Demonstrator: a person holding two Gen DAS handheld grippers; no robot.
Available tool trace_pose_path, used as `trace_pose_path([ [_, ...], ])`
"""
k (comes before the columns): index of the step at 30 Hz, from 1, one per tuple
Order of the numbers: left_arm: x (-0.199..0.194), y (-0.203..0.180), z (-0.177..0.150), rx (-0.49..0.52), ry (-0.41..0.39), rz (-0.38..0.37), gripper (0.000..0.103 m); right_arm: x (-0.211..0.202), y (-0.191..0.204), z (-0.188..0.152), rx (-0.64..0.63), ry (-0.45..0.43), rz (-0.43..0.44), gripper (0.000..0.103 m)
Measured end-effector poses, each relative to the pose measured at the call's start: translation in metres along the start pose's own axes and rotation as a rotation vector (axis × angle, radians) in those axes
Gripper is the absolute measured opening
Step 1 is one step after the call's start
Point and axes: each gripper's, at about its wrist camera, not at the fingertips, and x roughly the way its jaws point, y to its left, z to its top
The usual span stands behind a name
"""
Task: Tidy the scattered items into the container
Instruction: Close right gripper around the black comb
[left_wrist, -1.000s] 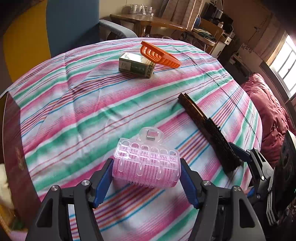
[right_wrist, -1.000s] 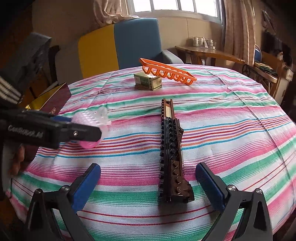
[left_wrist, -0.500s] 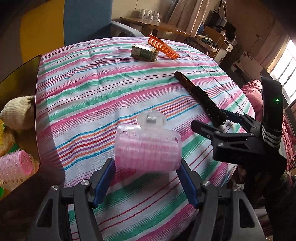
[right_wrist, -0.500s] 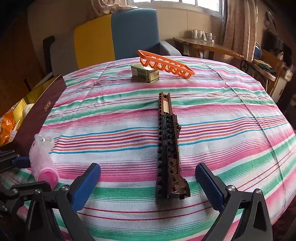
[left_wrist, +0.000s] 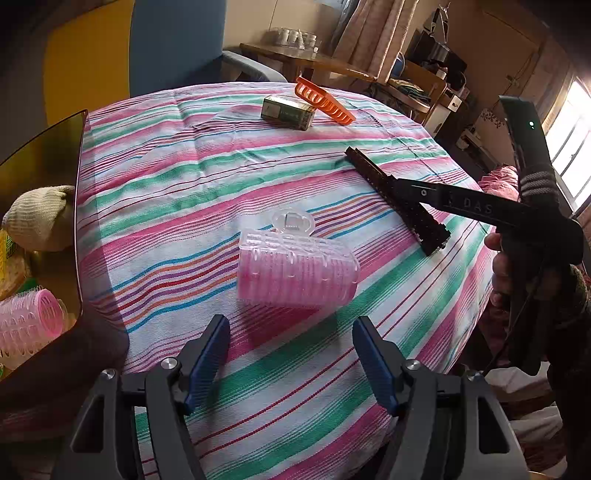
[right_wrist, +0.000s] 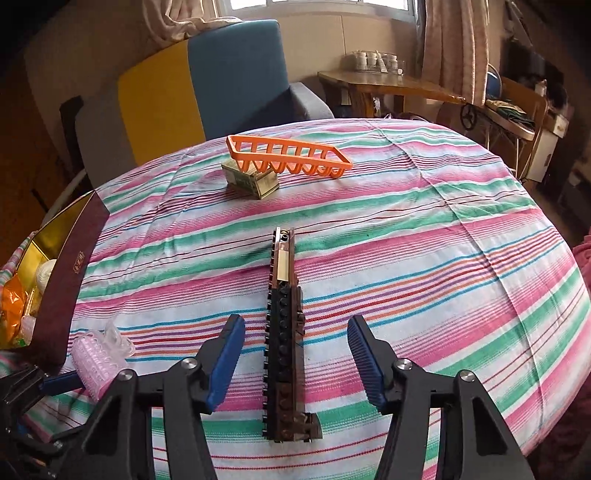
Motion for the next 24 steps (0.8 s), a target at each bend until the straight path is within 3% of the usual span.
trace_pose_path([
  [5,0.0,0.0,-0.001,0.007,-0.008,0.002,0.07,0.016,0.008,0.003,-0.029,0.052,-0.012,0.054],
  [8,-0.001,-0.001,-0.003,0.016,-0.015,0.007,0.07,0.021,0.008,-0.002,-0.044,0.061,-0.053,0.043],
  [12,-0.004,0.001,-0.003,-0.001,-0.019,-0.008,0.071,0.012,0.002,-0.007,-0.004,0.05,-0.038,0.025],
  [16,-0.012,0.005,-0.002,-0.033,-0.033,-0.026,0.071,0.002,0.0,-0.02,0.009,0.043,-0.017,0.025],
  [24,-0.014,-0.002,0.009,0.015,-0.046,0.003,0.077,-0.012,0.005,-0.04,0.013,0.026,0.022,0.025],
])
